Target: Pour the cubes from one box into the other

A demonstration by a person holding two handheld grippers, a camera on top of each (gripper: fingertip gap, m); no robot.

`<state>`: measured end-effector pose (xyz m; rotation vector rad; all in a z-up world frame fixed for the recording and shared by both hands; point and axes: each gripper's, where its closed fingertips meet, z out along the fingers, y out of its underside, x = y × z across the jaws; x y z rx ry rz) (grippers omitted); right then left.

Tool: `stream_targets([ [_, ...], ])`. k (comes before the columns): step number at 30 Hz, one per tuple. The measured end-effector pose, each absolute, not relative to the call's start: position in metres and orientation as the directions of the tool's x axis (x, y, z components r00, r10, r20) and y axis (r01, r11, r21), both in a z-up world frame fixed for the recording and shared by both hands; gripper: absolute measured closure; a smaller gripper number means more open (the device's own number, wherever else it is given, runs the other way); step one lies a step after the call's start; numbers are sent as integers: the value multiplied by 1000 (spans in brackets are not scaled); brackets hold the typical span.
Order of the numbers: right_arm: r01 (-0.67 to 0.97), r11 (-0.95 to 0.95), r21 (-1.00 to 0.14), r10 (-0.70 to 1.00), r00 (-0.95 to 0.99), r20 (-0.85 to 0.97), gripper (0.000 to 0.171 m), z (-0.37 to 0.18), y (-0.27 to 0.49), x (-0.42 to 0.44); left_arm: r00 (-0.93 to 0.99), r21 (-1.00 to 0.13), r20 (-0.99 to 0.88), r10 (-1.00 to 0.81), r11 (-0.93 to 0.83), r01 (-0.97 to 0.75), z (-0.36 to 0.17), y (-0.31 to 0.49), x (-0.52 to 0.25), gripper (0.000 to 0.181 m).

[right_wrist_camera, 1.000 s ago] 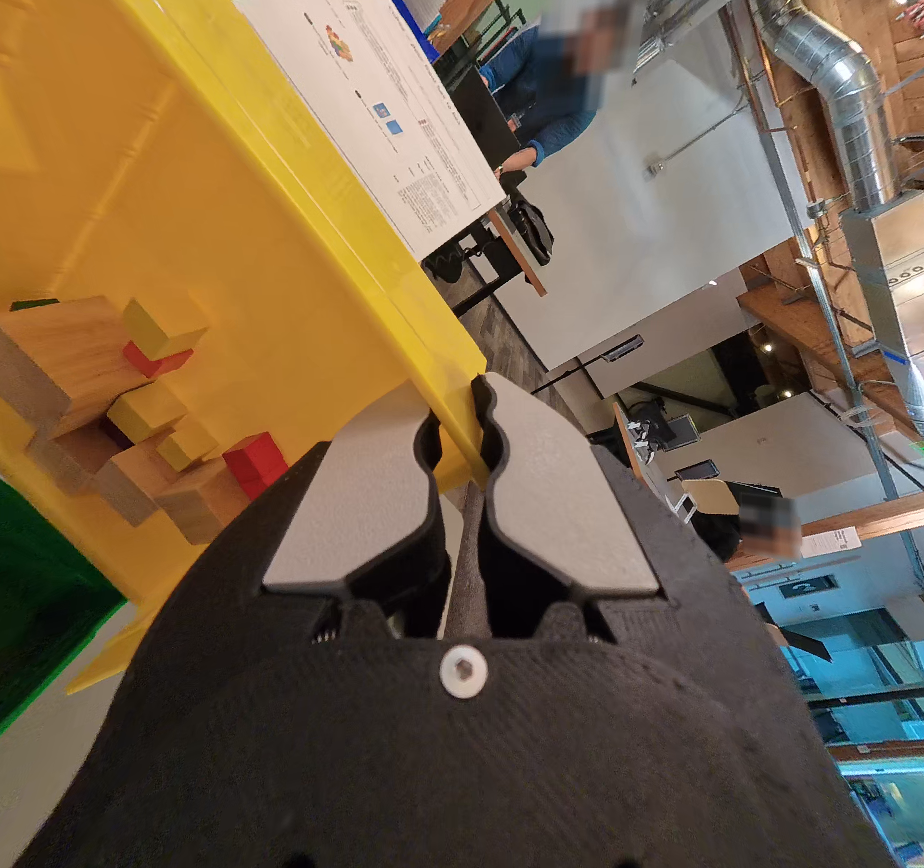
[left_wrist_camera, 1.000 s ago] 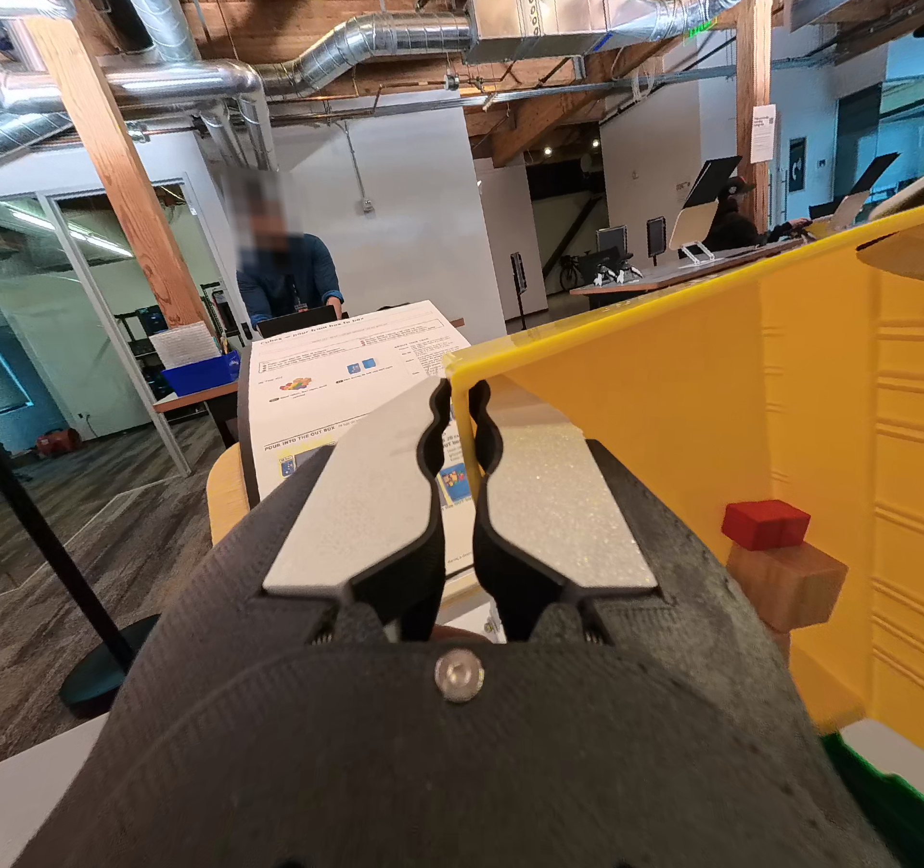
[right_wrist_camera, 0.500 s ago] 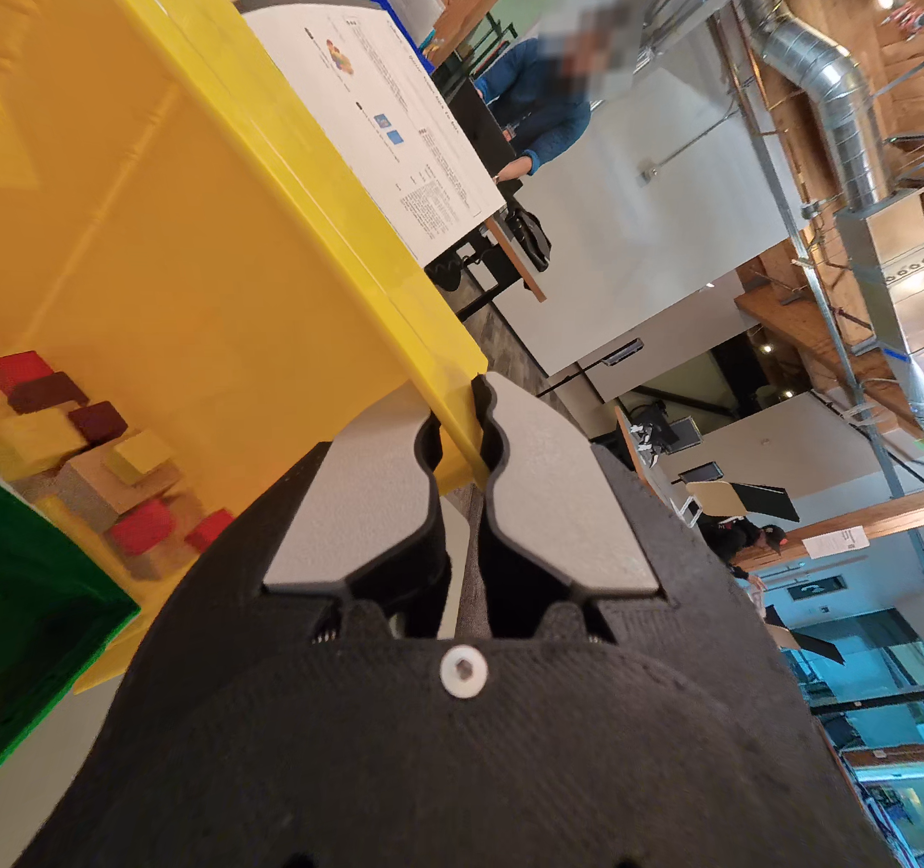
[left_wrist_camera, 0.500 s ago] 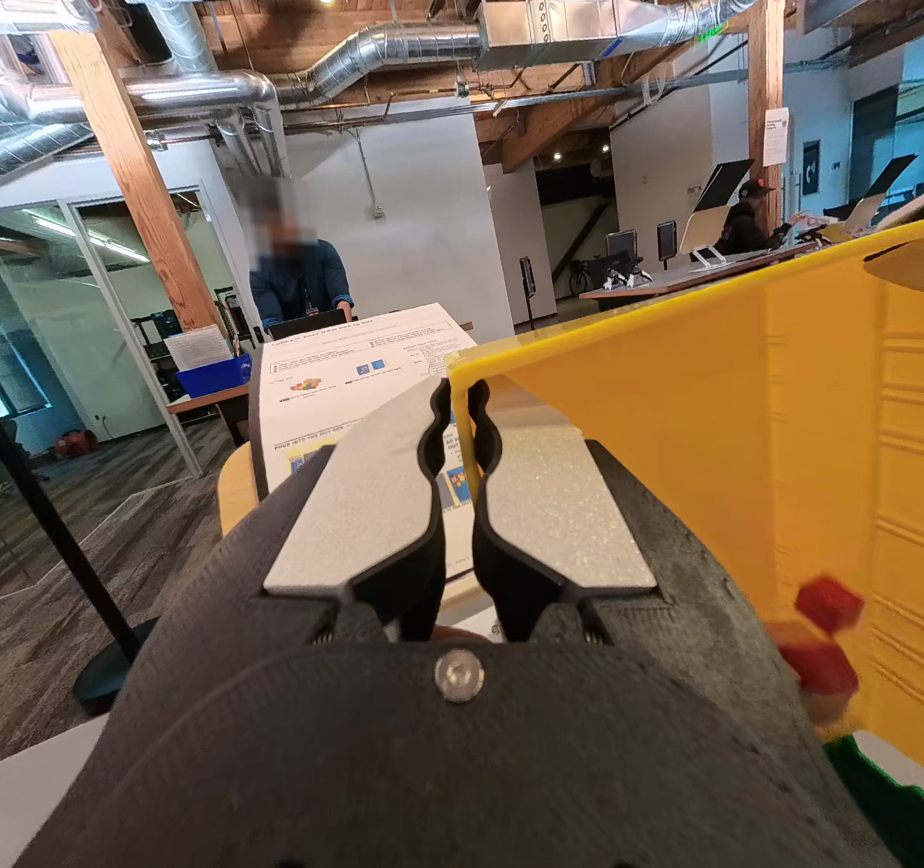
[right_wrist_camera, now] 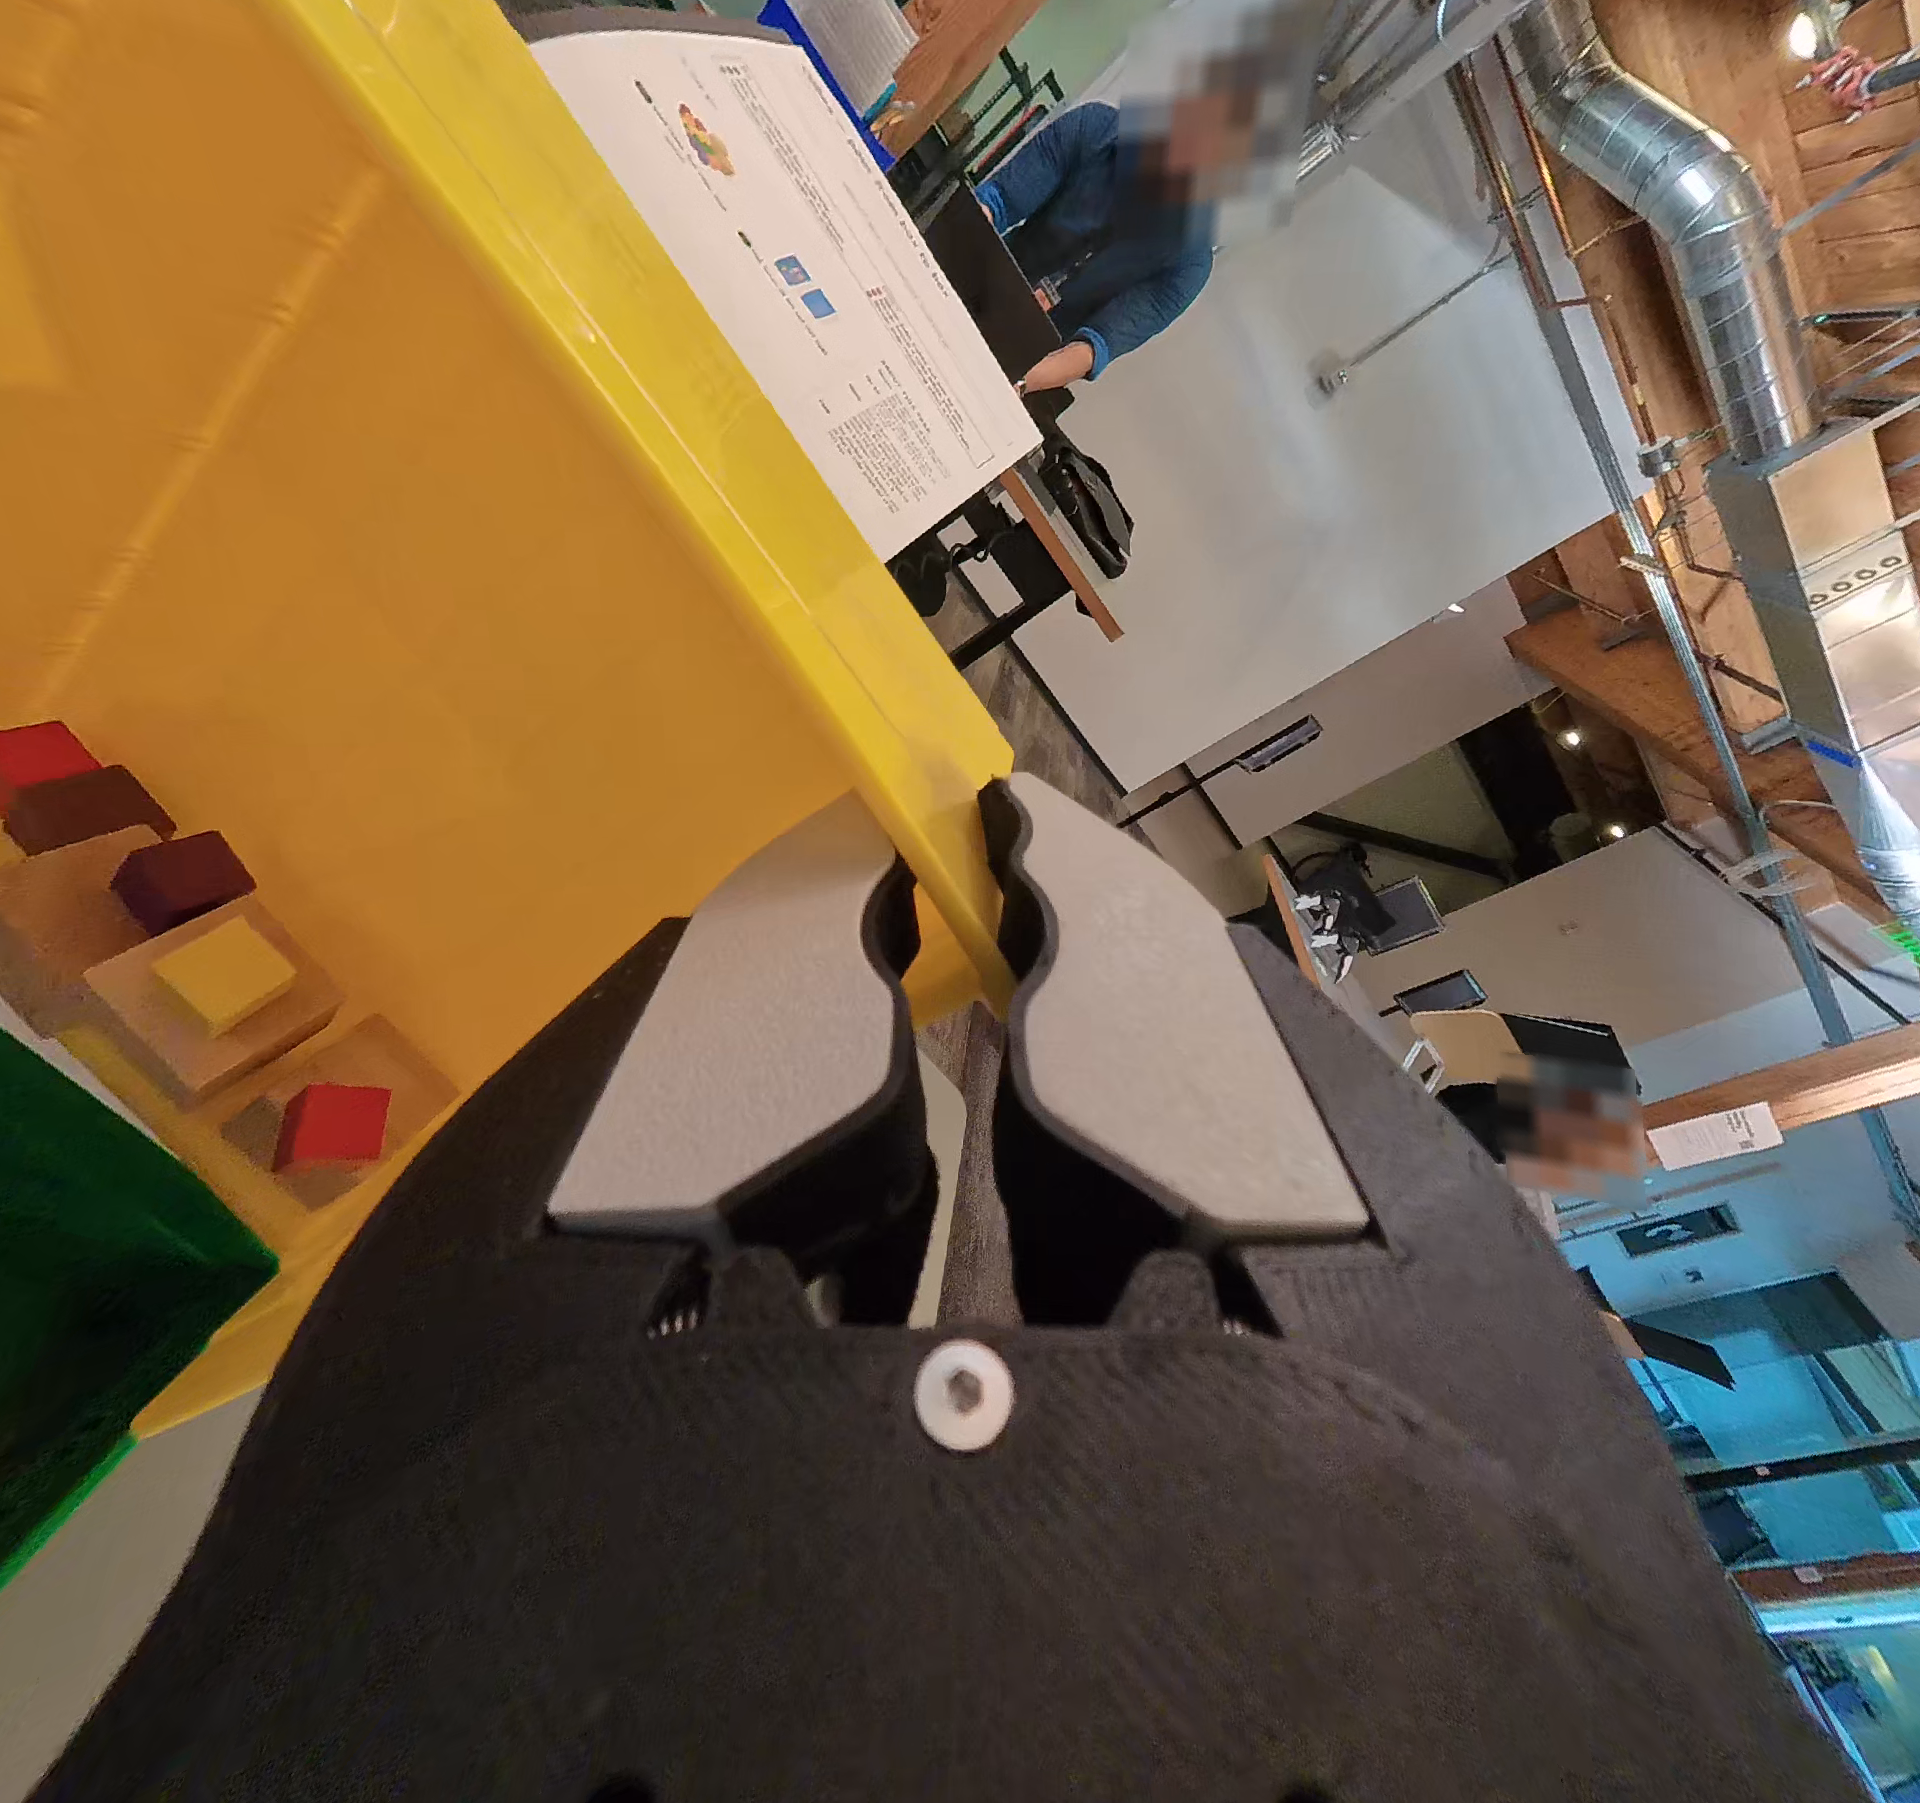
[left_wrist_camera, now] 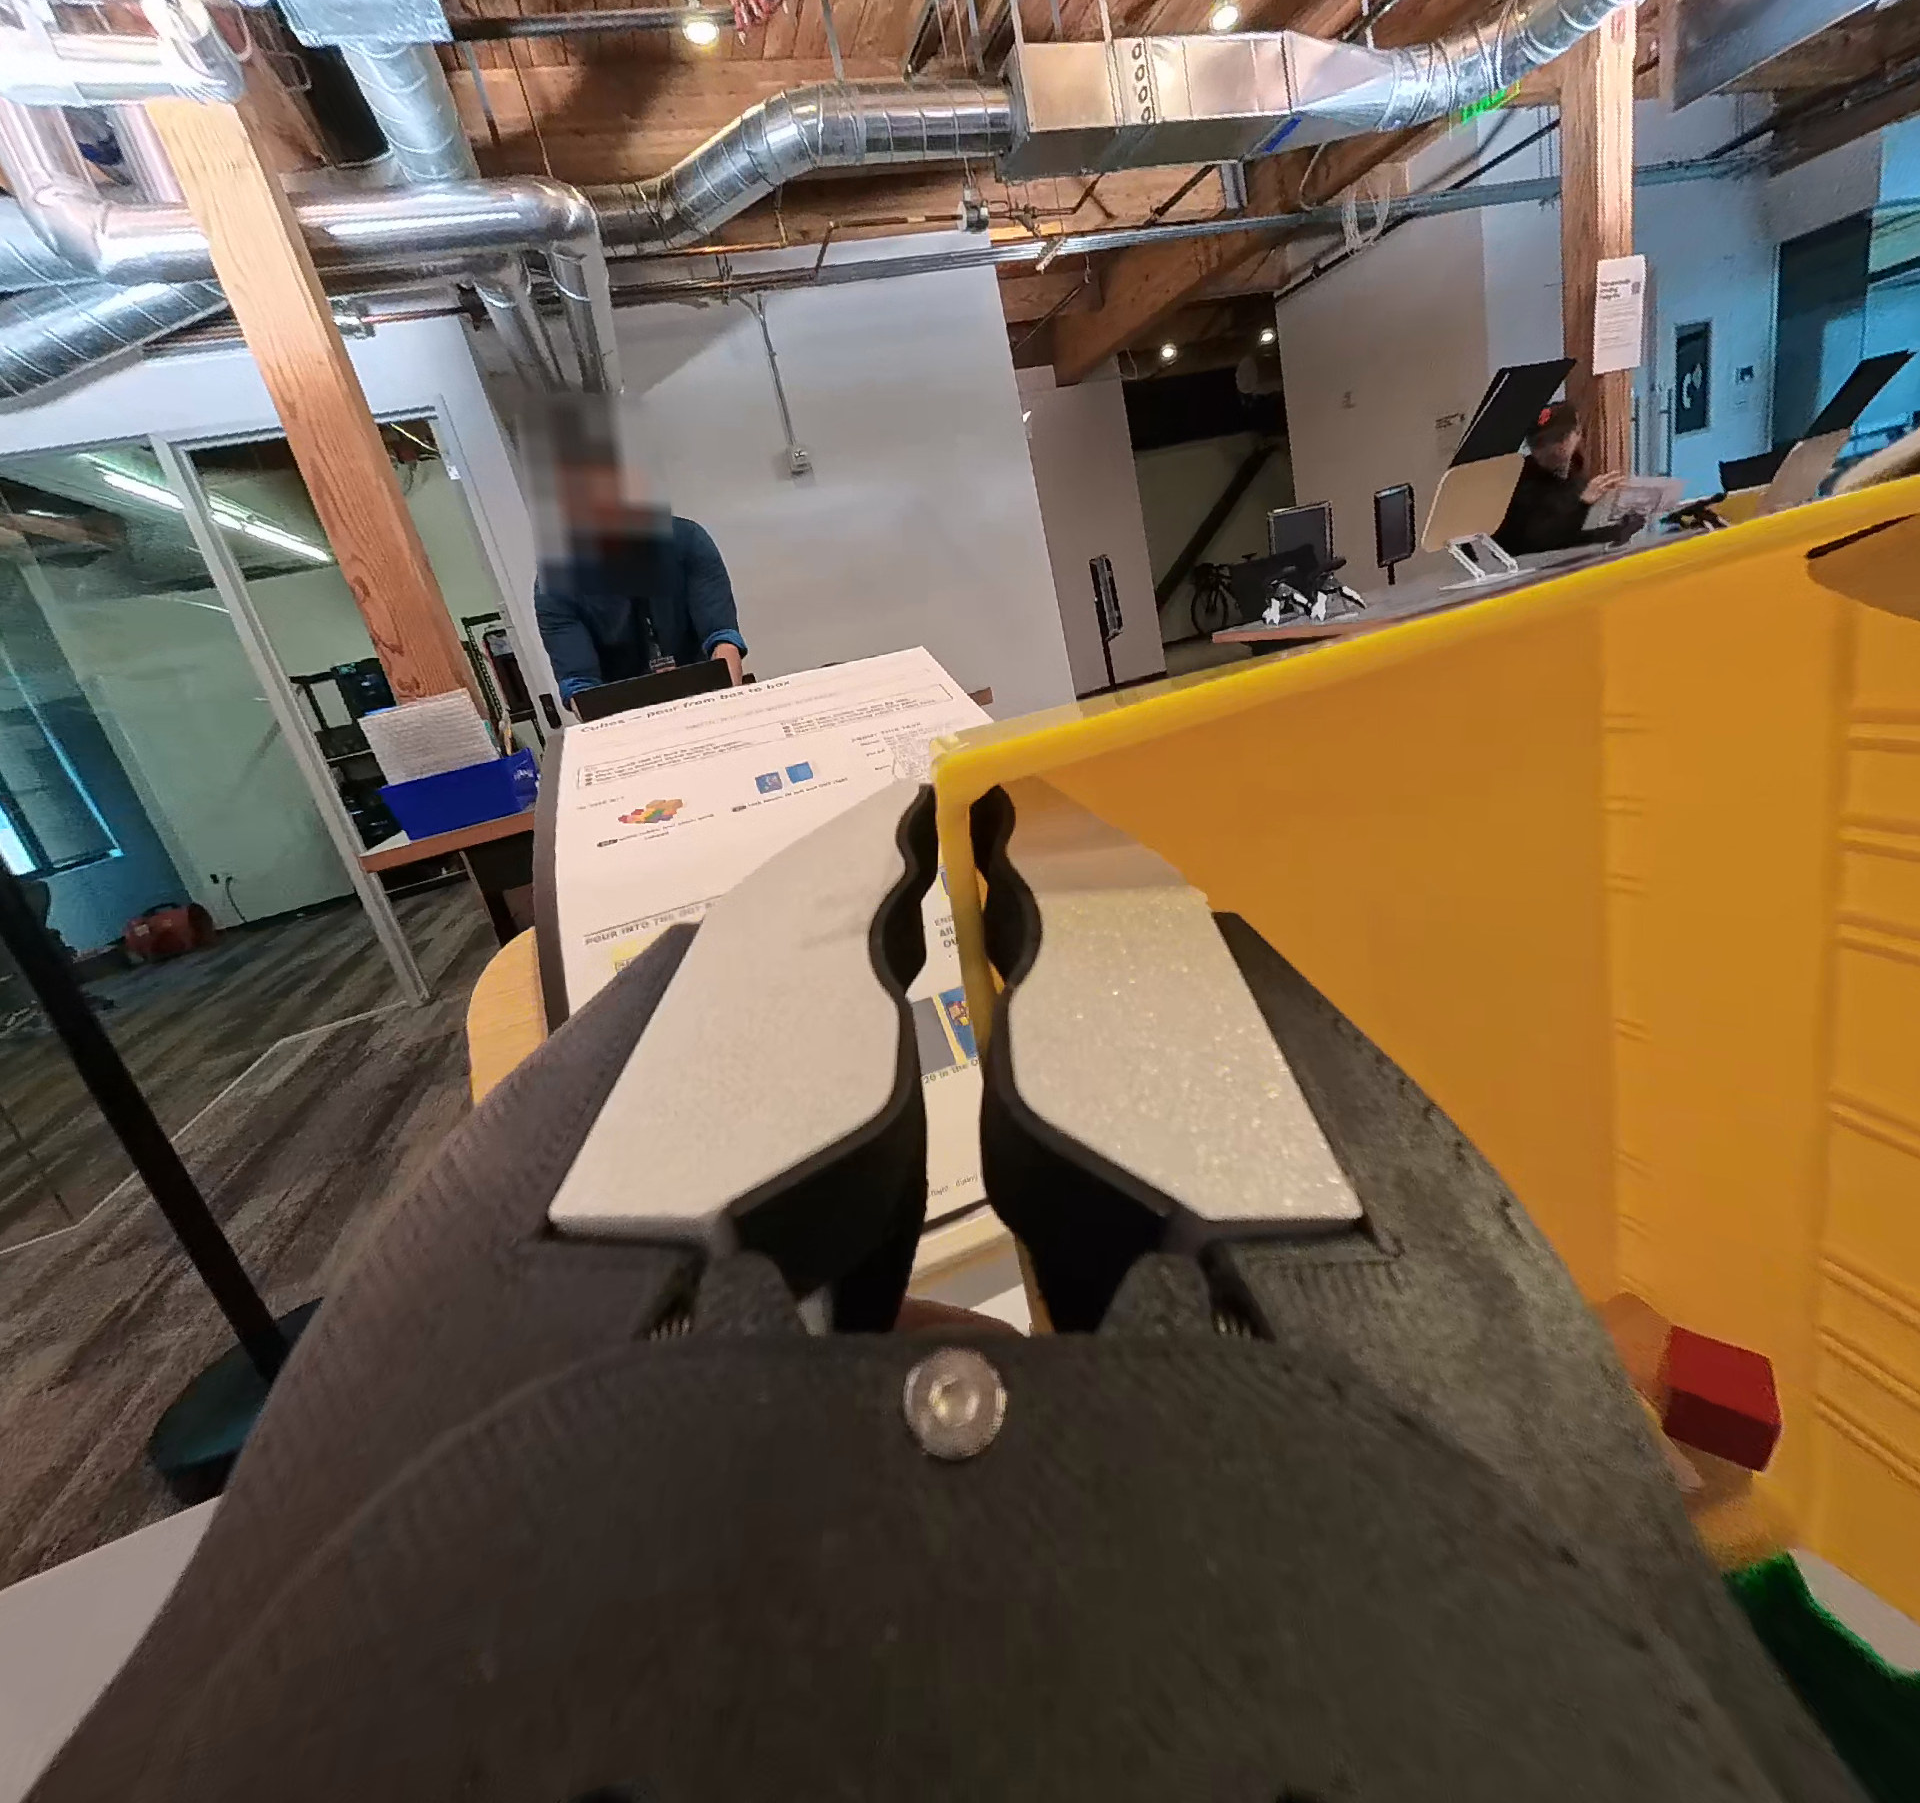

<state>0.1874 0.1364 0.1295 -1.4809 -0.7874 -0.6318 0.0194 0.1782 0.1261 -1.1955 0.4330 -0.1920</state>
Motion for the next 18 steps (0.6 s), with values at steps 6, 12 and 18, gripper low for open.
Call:
stream_targets([
  [6, 783, 29, -622, 86, 618, 782, 165, 134, 132, 187, 906, -921, -224, -360, 381, -76, 131, 172, 19, 175],
  [12, 786, 40, -617, 76, 613, 786, 165, 137, 129, 187, 907, -918, -221, -358, 391, -70, 134, 168, 19, 175],
  [18, 787, 59, -615, 60, 612, 789, 165, 140, 121, 187, 905, -908, -232, -357, 413, -70, 139, 161, 19, 175],
])
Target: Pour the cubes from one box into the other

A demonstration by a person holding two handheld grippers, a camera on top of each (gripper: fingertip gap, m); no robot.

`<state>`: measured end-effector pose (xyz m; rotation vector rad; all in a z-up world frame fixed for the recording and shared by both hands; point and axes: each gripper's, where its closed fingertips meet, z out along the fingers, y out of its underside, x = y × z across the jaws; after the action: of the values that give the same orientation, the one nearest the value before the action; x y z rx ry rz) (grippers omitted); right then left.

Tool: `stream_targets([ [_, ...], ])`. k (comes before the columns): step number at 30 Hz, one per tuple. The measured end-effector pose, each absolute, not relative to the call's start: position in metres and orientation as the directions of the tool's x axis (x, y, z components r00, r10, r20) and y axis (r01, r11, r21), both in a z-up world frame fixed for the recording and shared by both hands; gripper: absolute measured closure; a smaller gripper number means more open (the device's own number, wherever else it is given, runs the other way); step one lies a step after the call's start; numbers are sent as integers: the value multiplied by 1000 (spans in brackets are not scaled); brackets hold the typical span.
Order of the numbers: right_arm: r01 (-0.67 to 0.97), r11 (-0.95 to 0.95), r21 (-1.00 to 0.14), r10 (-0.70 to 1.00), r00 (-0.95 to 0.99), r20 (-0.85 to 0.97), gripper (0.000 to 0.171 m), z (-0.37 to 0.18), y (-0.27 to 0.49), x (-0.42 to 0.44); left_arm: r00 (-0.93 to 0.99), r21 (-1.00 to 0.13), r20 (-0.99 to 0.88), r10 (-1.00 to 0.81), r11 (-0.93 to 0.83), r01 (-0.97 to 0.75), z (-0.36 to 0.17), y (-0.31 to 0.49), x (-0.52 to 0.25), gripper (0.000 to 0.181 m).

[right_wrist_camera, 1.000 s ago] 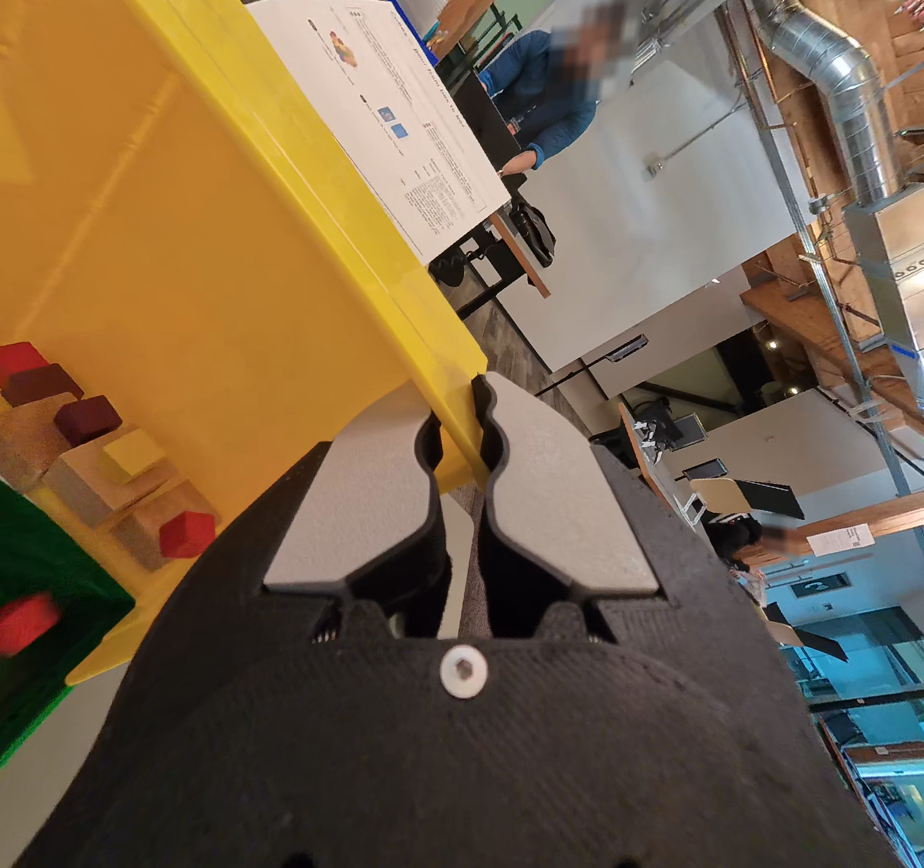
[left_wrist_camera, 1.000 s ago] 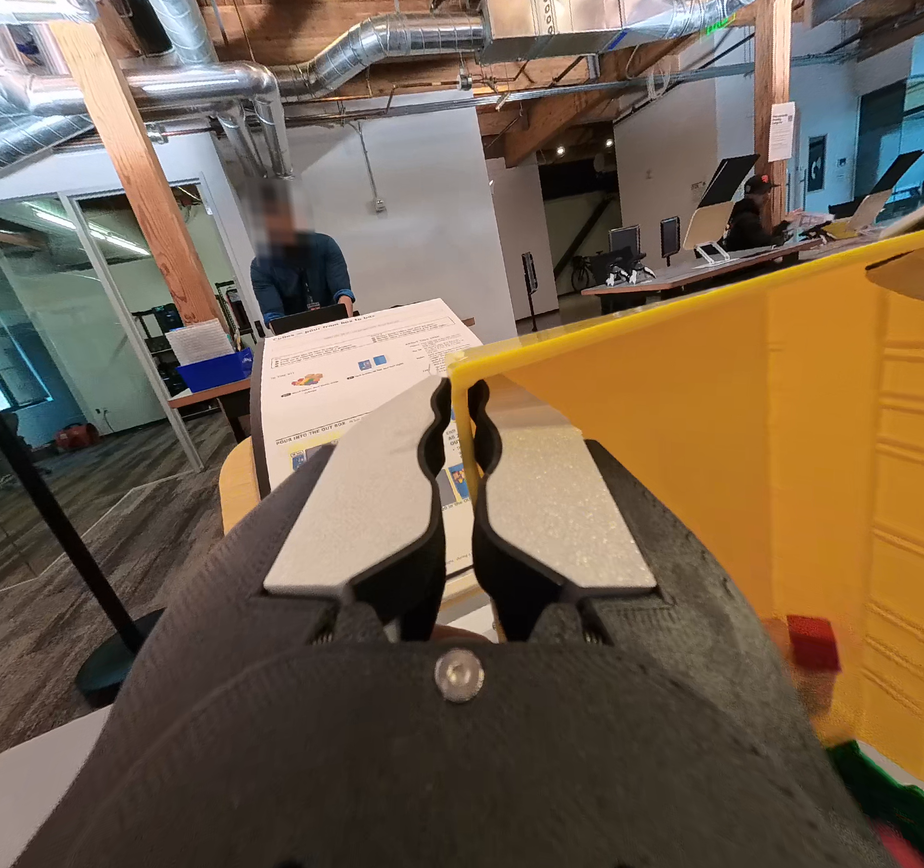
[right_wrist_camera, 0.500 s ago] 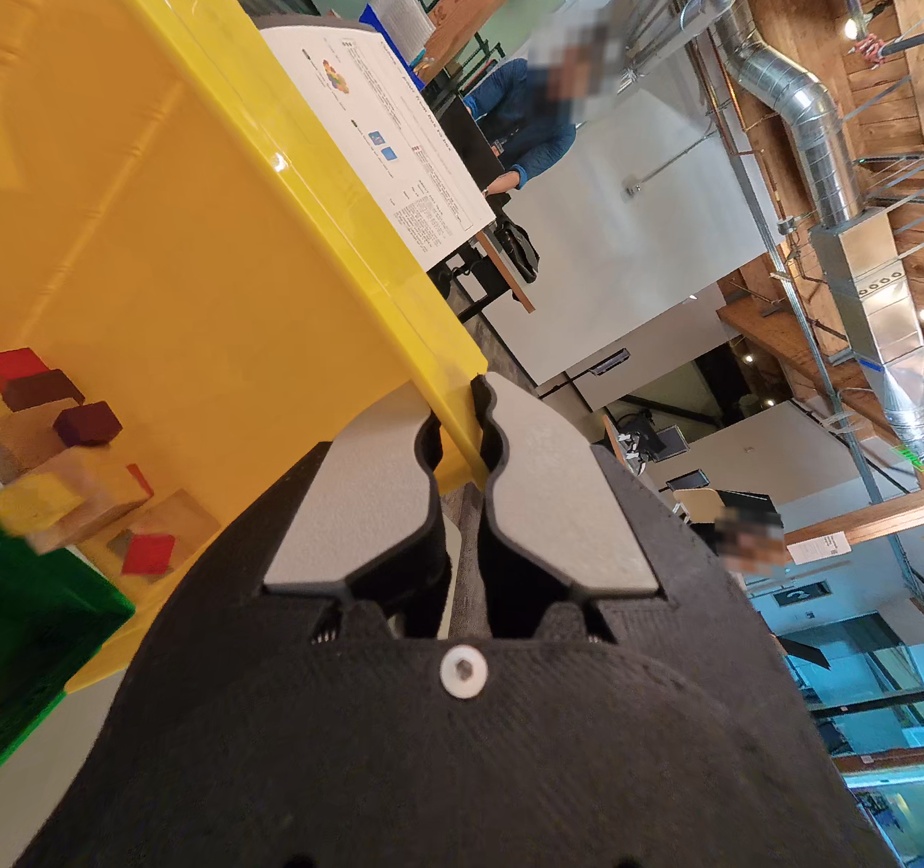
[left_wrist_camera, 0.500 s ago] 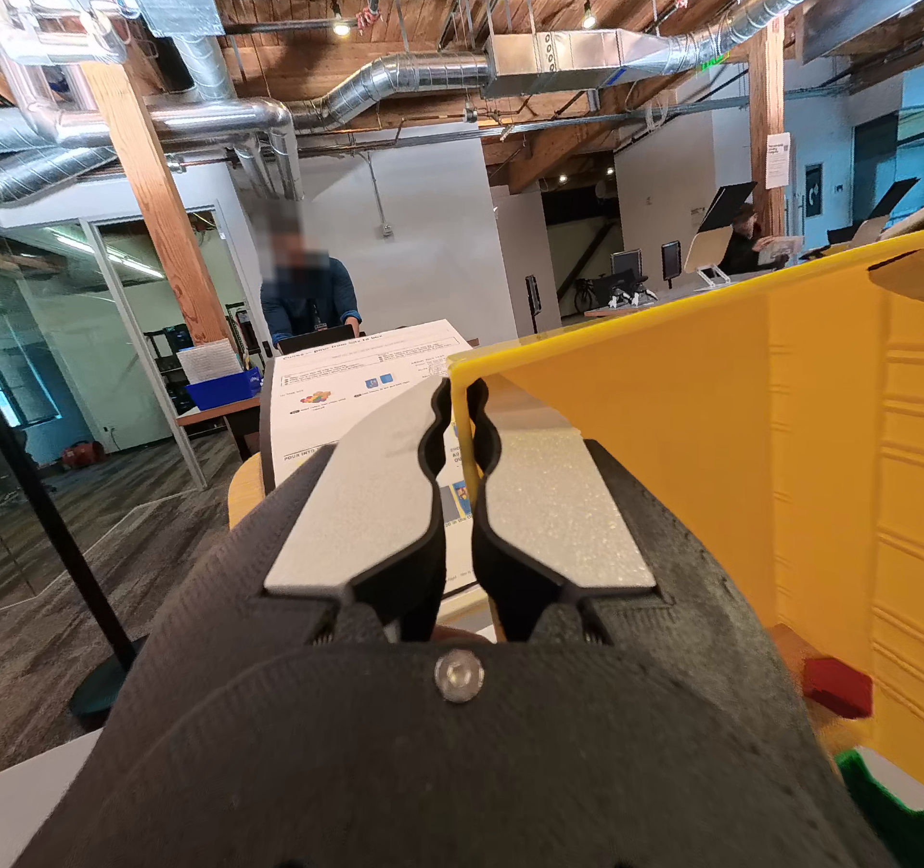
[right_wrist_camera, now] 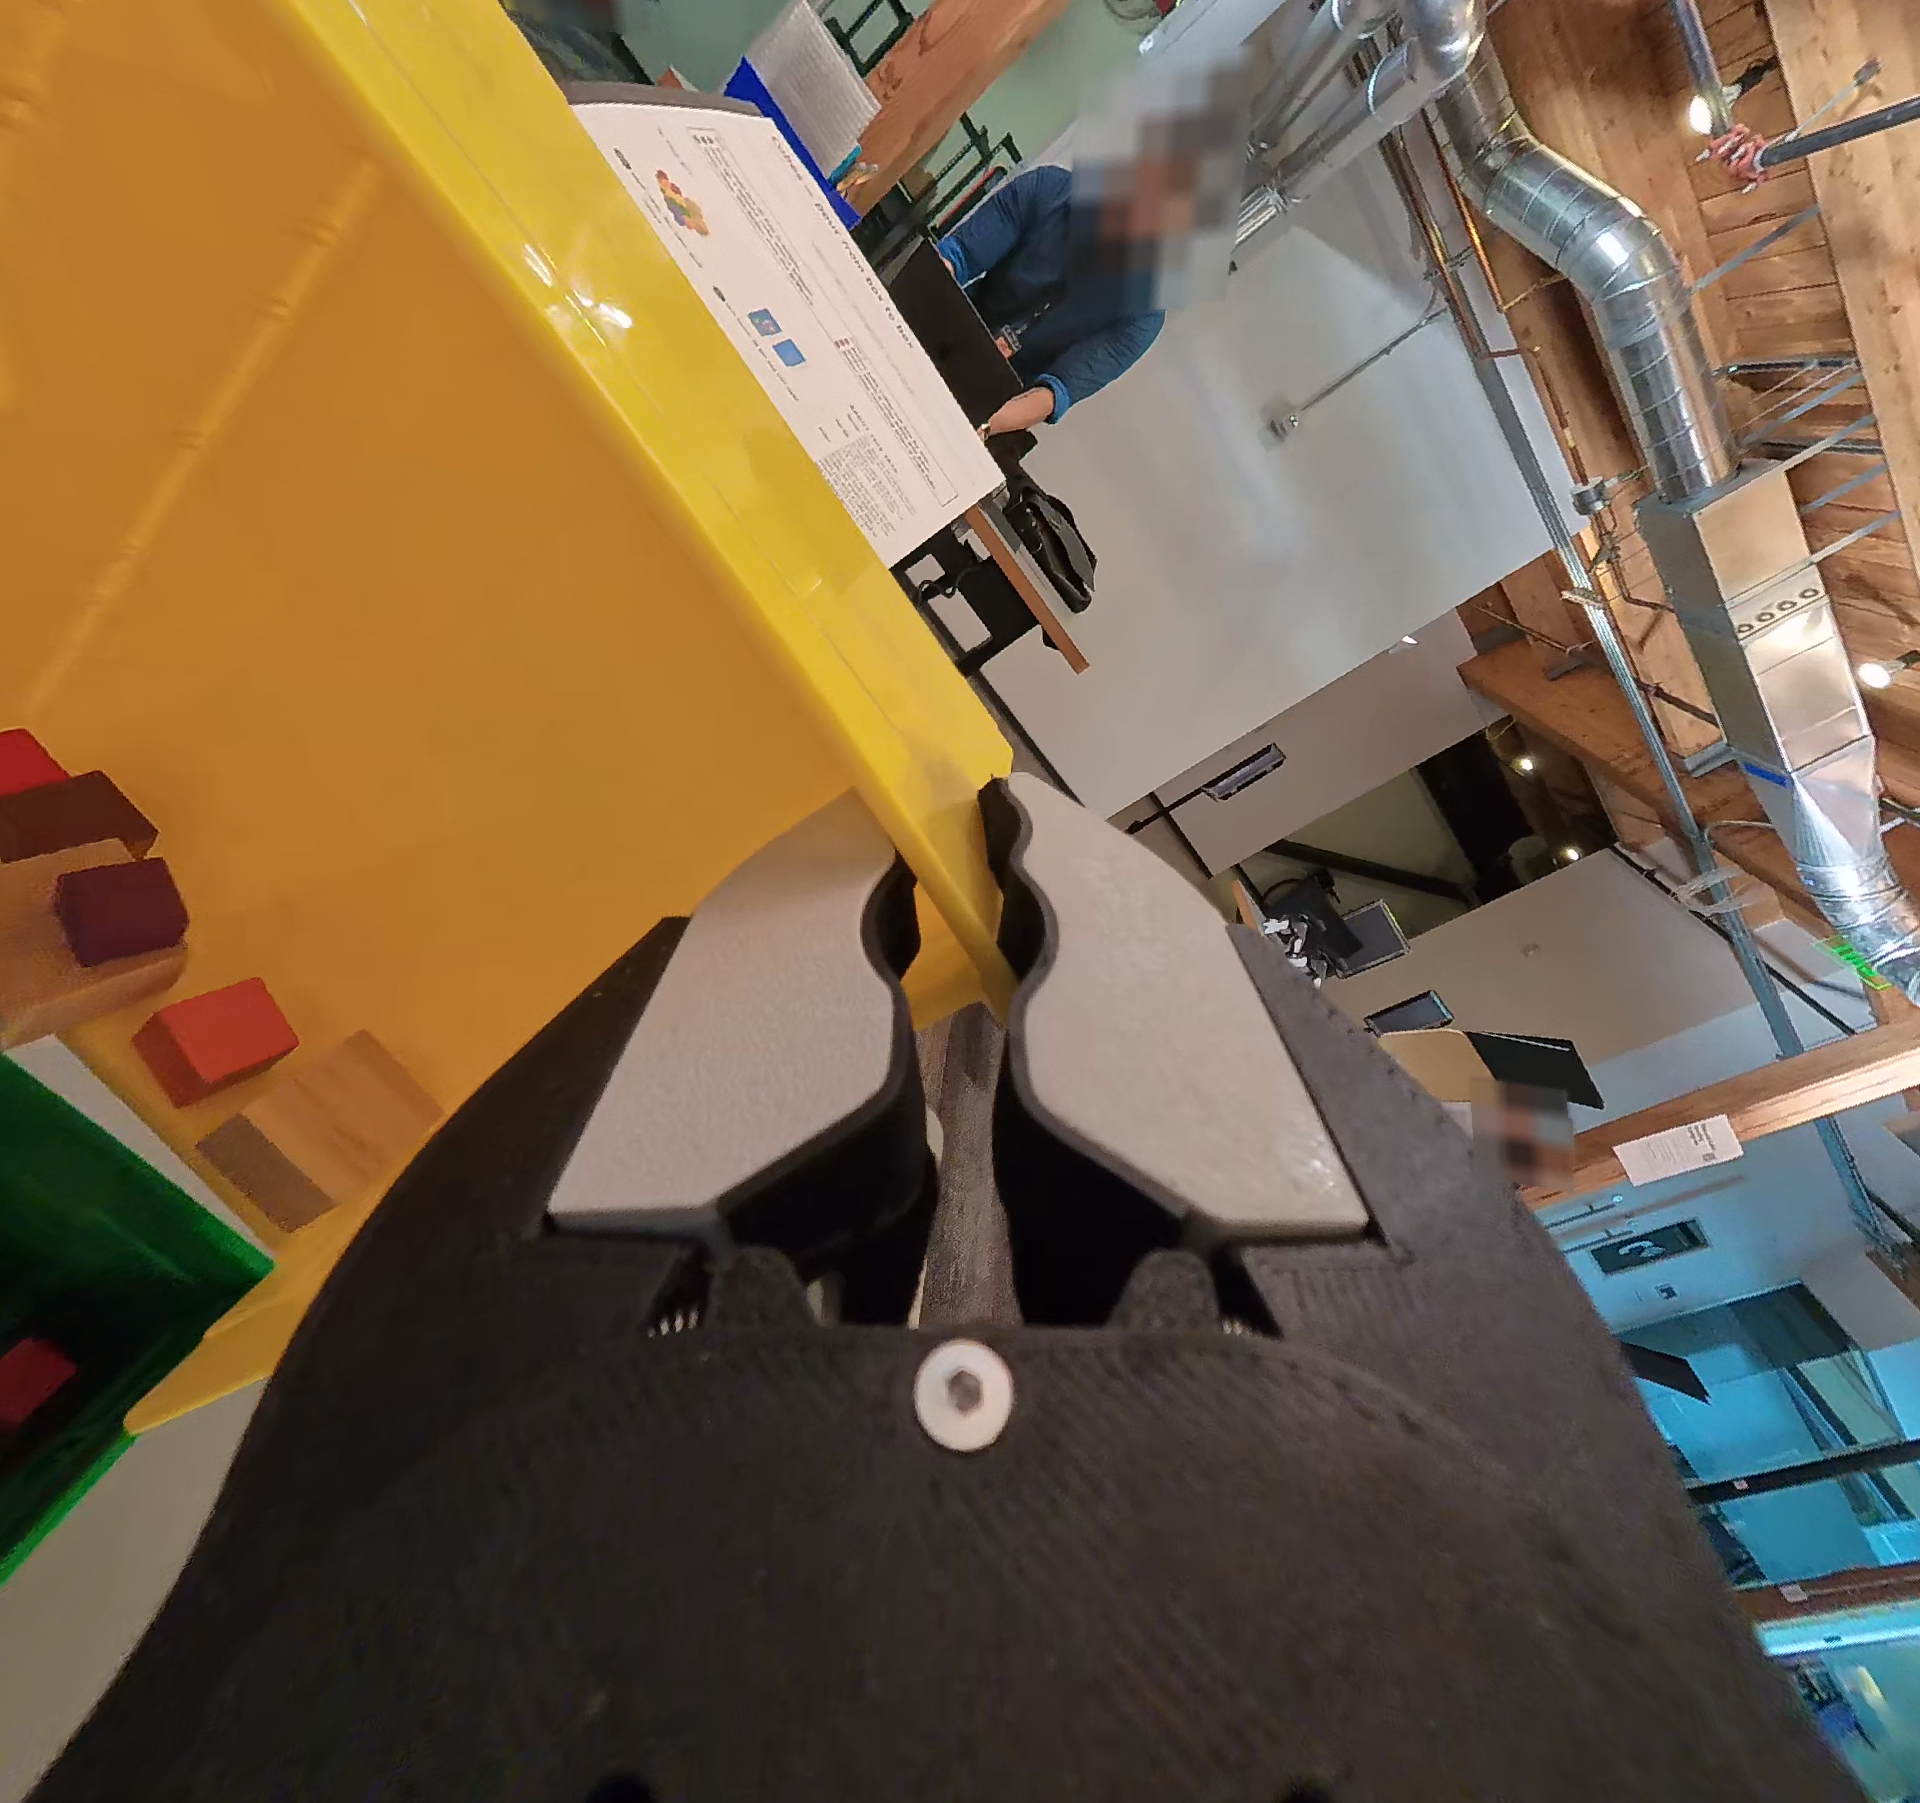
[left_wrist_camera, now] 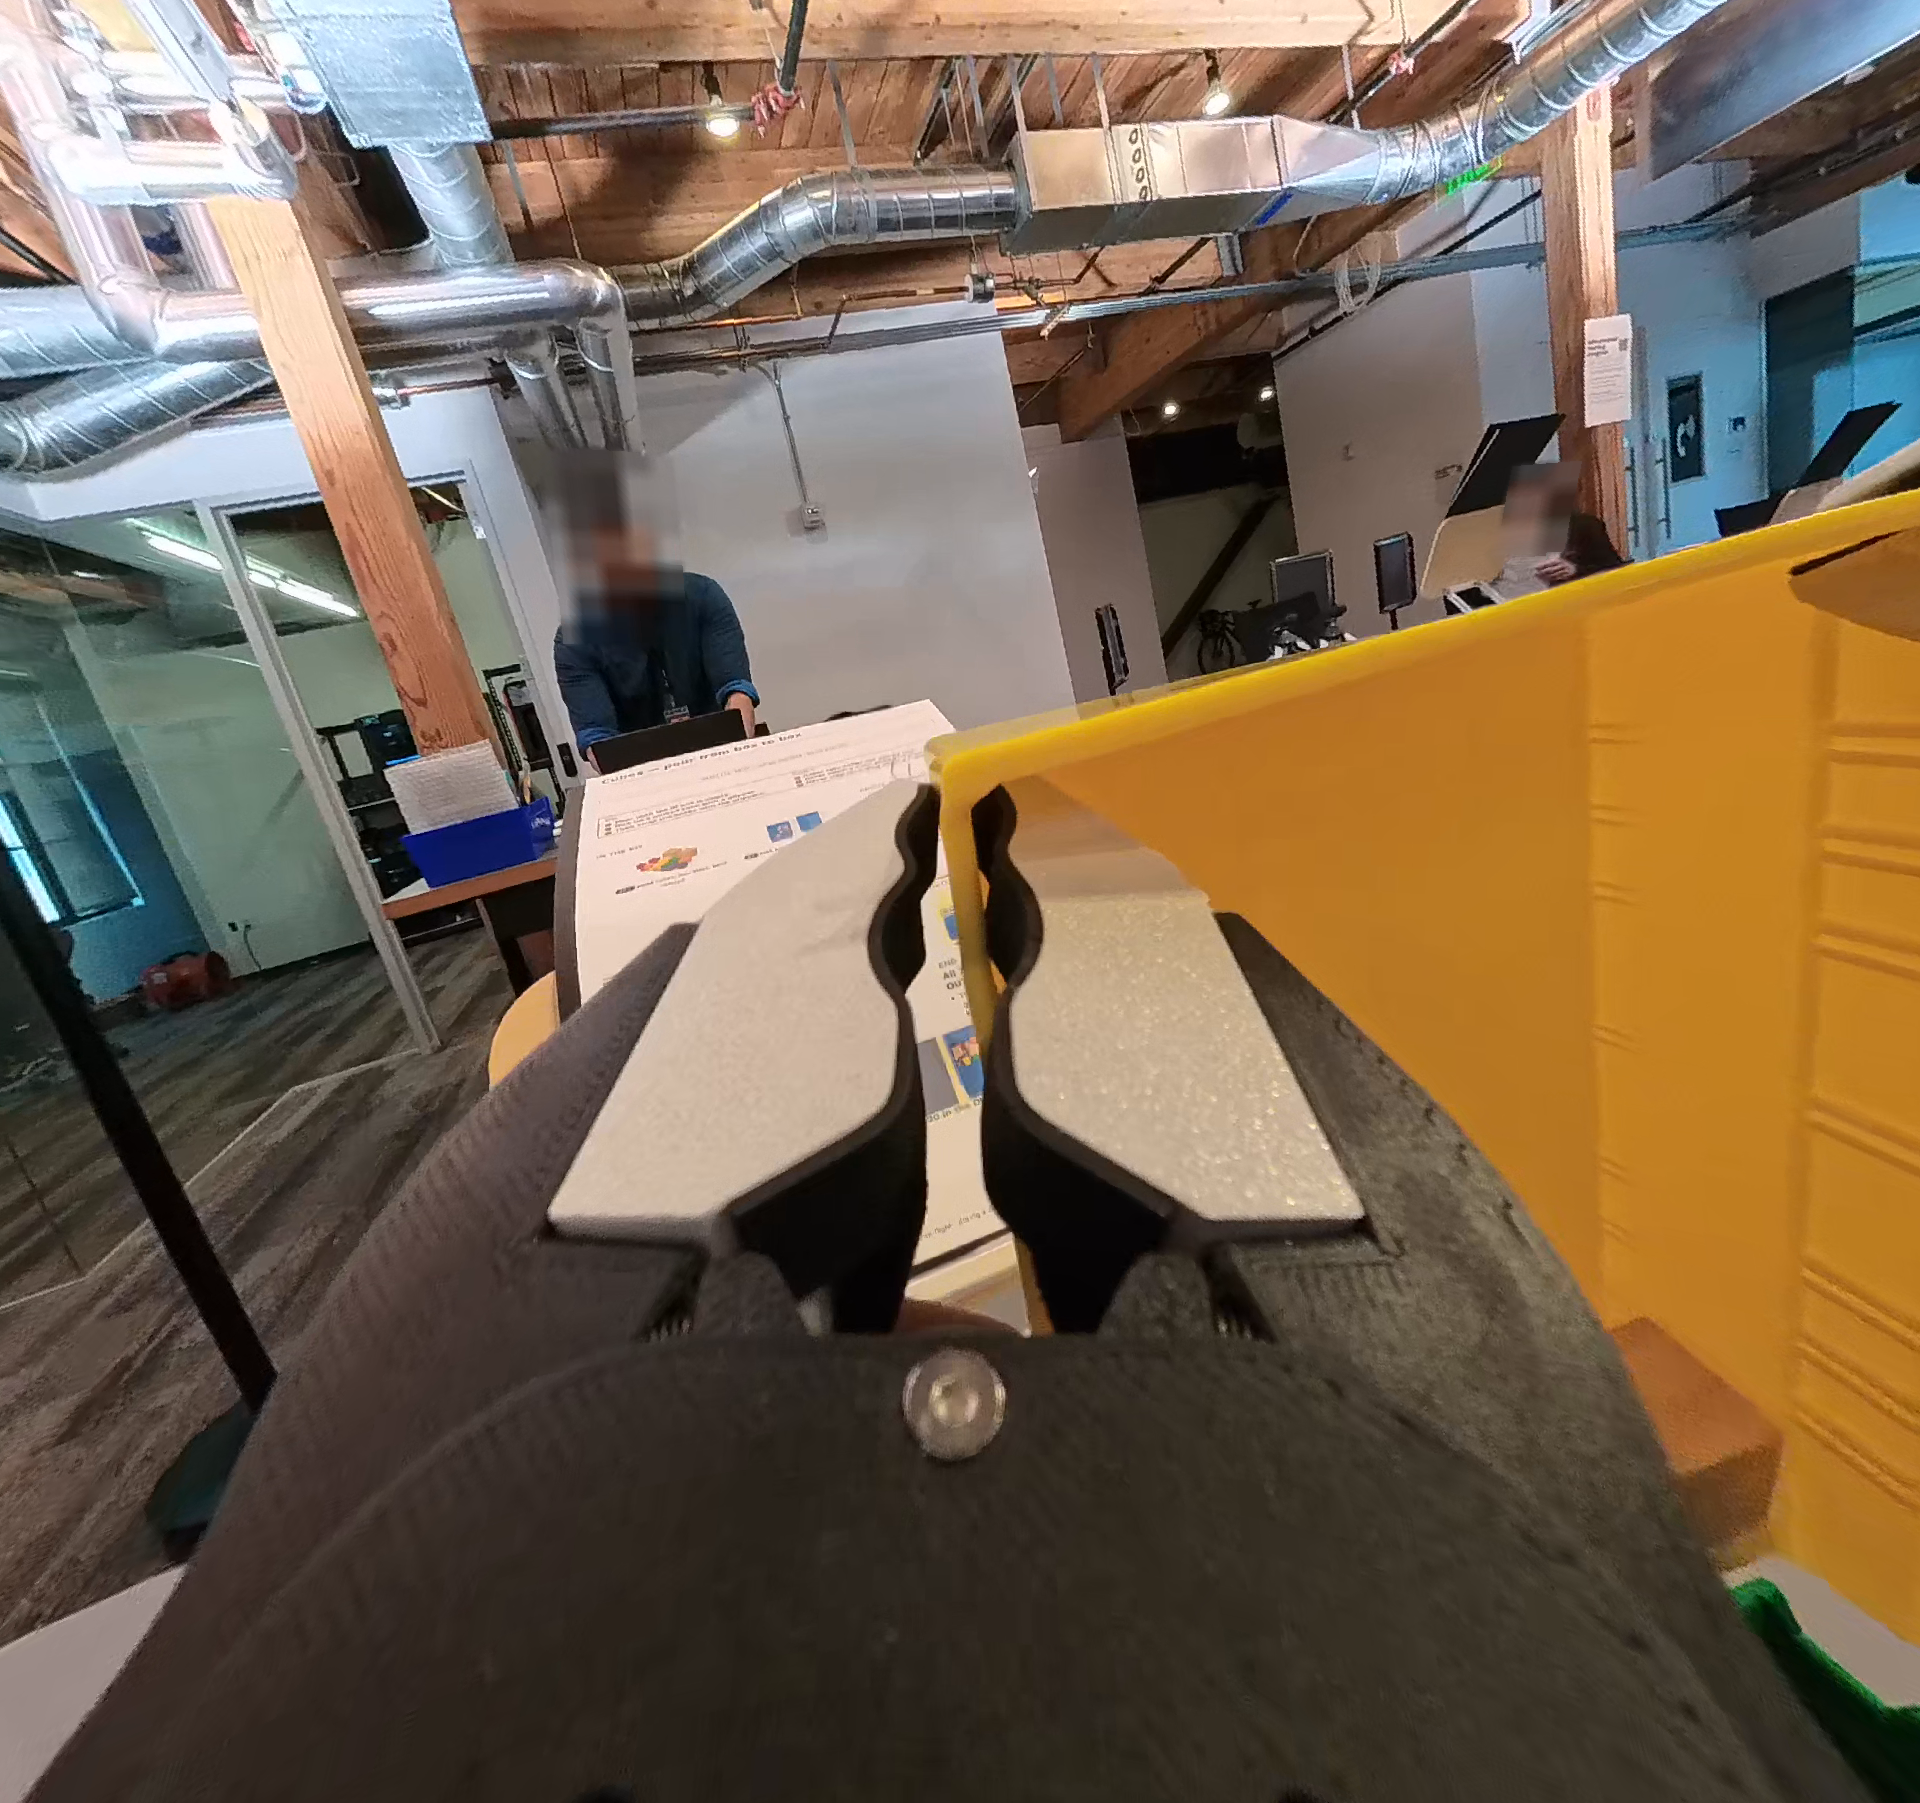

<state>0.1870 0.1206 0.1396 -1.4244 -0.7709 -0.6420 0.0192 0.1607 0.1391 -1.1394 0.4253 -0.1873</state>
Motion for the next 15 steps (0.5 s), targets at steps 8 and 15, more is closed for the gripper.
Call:
stream_targets([
  [8, 786, 56, -615, 52, 613, 788, 165, 141, 116, 188, 903, -906, -239, -356, 418, -75, 137, 158, 21, 175],
  [15, 782, 73, -620, 46, 618, 785, 165, 145, 114, 186, 907, -897, -242, -344, 437, -74, 142, 153, 19, 175],
])
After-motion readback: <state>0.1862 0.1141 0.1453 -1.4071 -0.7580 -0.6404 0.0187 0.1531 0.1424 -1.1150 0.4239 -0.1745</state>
